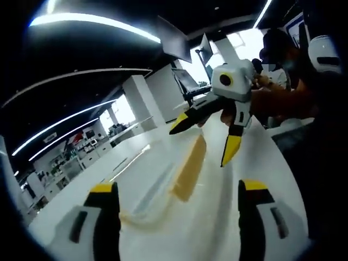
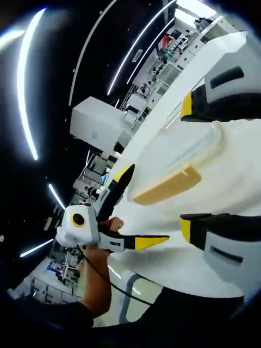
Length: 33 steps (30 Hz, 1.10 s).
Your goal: Snap each plastic latch of the storage box into its locked position after aligning the lid with the box until every specified latch is closed and the lid sits flush.
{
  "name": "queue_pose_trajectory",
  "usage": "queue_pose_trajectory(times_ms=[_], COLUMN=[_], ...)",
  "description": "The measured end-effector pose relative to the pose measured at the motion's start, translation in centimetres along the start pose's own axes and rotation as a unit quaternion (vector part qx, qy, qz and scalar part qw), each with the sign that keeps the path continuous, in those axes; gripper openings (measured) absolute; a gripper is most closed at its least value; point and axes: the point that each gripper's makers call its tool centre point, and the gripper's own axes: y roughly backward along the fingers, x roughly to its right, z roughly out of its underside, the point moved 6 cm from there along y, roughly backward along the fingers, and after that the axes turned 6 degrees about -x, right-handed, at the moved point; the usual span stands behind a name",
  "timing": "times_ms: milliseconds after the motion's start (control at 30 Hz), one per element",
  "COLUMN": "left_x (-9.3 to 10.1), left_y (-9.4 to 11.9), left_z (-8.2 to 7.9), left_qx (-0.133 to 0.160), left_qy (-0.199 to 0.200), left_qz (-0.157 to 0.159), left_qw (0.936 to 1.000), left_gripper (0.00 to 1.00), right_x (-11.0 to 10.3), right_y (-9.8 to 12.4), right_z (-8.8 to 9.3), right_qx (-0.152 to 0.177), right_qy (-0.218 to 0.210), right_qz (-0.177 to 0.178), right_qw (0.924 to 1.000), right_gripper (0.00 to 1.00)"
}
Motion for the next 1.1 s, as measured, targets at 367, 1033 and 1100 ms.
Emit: queue_pose_trajectory(times_ms=[367, 1033, 1100], left_x=[0.1, -1.2, -1.8], left_y=[-0.3, -0.2, -0.1], left_z=[-0.2, 0.4, 0.6], left_qx=[0.005, 0.03, 0.017], left_qy=[0.011, 0.041, 0.05], left_qz=[0.014, -0.025, -0.037], left_qw=[0.9998, 0.9984, 0.9979], left_gripper=[0.77, 0.84, 0.87], right_x=[0.1, 0.8, 0.9], right_y=[-0.5, -0.3, -0.3], right_z=[-0.4, -0.5, -0.5], right_qx=[-0.008, 0.038, 0.033], right_qy=[-0.012, -0.083, -0.086], right_qz=[-0.012, -0.023, -0.017], right_qw=[0.9998, 0.9956, 0.9956], right_gripper=[0.62, 0.65, 0.68])
